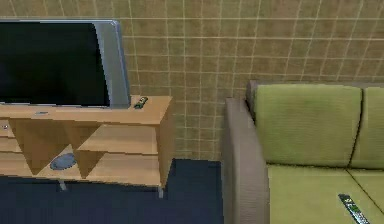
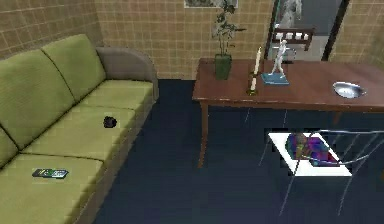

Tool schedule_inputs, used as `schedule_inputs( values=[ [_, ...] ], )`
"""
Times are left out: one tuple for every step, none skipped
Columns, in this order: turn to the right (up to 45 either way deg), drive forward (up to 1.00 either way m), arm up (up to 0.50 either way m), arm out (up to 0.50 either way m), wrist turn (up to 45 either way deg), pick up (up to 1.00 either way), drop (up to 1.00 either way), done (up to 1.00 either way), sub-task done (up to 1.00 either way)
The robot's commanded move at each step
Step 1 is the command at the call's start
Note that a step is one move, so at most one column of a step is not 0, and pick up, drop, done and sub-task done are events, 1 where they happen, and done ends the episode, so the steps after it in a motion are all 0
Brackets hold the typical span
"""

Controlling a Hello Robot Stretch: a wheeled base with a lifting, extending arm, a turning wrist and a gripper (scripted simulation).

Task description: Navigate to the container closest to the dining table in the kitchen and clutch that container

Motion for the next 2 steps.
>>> schedule_inputs(
  values=[
    [-45.0, 0.0, 0.0, 0.0, 0.0, 0.0, 0.0, 0.0, 0.0],
    [-33.0, 0.0, 0.0, 0.0, 0.0, 0.0, 0.0, 0.0, 0.0]
  ],
)
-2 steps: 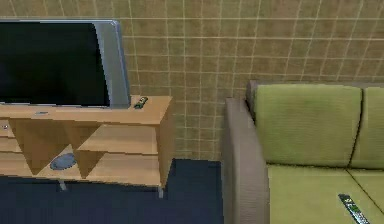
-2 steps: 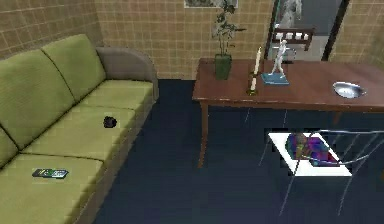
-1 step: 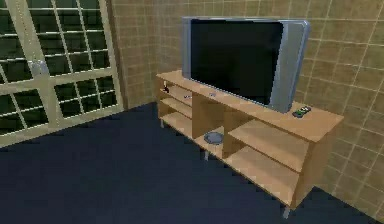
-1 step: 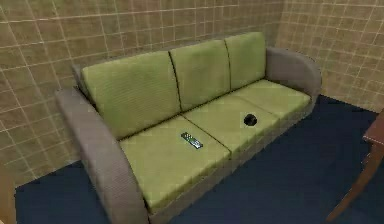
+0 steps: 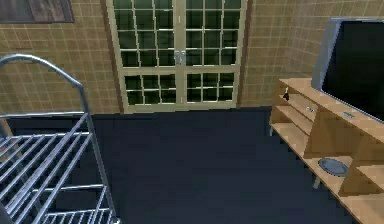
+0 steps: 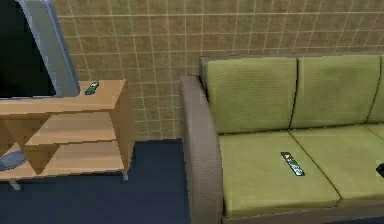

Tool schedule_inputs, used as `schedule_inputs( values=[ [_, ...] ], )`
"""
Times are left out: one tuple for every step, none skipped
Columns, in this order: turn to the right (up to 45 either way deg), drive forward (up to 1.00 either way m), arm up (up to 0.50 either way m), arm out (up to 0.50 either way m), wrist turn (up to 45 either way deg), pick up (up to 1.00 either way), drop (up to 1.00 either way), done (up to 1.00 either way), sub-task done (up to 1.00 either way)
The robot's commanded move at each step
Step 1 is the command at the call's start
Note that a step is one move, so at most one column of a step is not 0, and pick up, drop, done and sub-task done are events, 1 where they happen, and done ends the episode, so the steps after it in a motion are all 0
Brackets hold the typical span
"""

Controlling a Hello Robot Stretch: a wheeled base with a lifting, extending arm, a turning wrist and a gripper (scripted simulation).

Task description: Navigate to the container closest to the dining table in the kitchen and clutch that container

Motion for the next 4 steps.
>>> schedule_inputs(
  values=[
    [0.0, 0.25, 0.0, 0.0, 0.0, 0.0, 0.0, 0.0, 0.0],
    [9.0, 0.0, 0.0, 0.0, 0.0, 0.0, 0.0, 0.0, 0.0],
    [0.0, 0.95, 0.0, 0.0, 0.0, 0.0, 0.0, 0.0, 0.0],
    [-45.0, 0.0, 0.0, 0.0, 0.0, 0.0, 0.0, 0.0, 0.0]
  ],
)
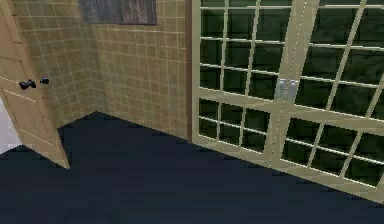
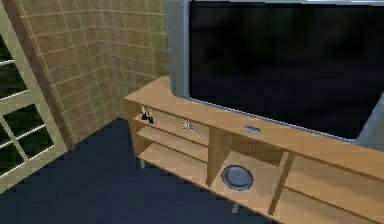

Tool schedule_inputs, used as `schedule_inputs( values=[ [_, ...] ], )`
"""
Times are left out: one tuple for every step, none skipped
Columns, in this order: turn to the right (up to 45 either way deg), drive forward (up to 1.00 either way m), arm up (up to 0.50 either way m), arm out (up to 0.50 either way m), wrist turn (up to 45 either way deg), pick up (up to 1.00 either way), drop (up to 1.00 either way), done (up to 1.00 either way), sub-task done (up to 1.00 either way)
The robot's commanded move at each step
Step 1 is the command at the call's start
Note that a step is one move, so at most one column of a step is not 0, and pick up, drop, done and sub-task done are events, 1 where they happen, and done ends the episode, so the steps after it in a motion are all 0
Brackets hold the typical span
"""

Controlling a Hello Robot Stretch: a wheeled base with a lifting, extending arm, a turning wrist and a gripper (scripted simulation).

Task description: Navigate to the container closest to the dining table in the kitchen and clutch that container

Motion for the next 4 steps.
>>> schedule_inputs(
  values=[
    [-18.0, 0.0, 0.0, 0.0, 0.0, 0.0, 0.0, 0.0, 0.0],
    [0.0, 0.3, 0.0, 0.0, 0.0, 0.0, 0.0, 0.0, 0.0],
    [0.0, 0.25, 0.0, 0.0, 0.0, 0.0, 0.0, 0.0, 0.0],
    [-27.0, 0.0, 0.0, 0.0, 0.0, 0.0, 0.0, 0.0, 0.0]
  ],
)
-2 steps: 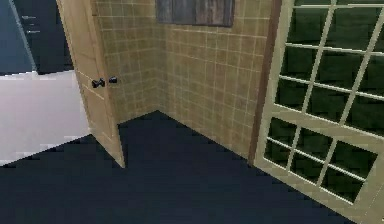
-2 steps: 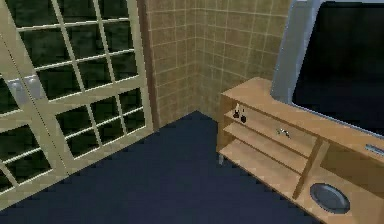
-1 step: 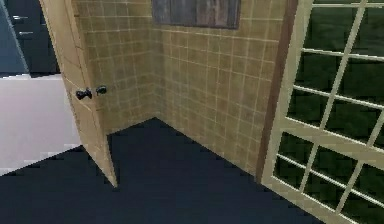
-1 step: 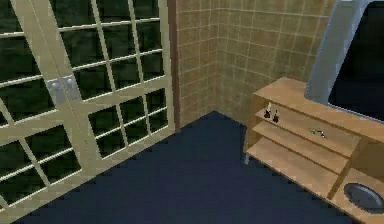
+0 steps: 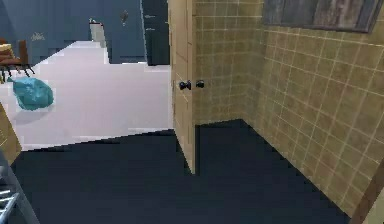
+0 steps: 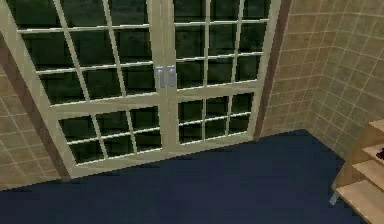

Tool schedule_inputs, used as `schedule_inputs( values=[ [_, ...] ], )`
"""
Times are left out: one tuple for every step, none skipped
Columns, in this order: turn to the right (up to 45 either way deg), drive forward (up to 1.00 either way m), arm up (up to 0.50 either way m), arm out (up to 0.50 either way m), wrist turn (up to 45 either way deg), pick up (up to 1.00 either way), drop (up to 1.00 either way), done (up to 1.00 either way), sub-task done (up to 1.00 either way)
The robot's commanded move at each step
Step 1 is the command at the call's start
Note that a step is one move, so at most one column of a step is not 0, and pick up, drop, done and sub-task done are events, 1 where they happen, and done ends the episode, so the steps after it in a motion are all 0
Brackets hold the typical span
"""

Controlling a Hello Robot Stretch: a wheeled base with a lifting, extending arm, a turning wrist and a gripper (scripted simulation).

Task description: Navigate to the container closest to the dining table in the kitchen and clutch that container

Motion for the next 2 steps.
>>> schedule_inputs(
  values=[
    [-3.0, 0.0, 0.0, 0.0, 0.0, 0.0, 0.0, 0.0, 0.0],
    [45.0, 0.0, 0.0, 0.0, 0.0, 0.0, 0.0, 0.0, 0.0]
  ],
)
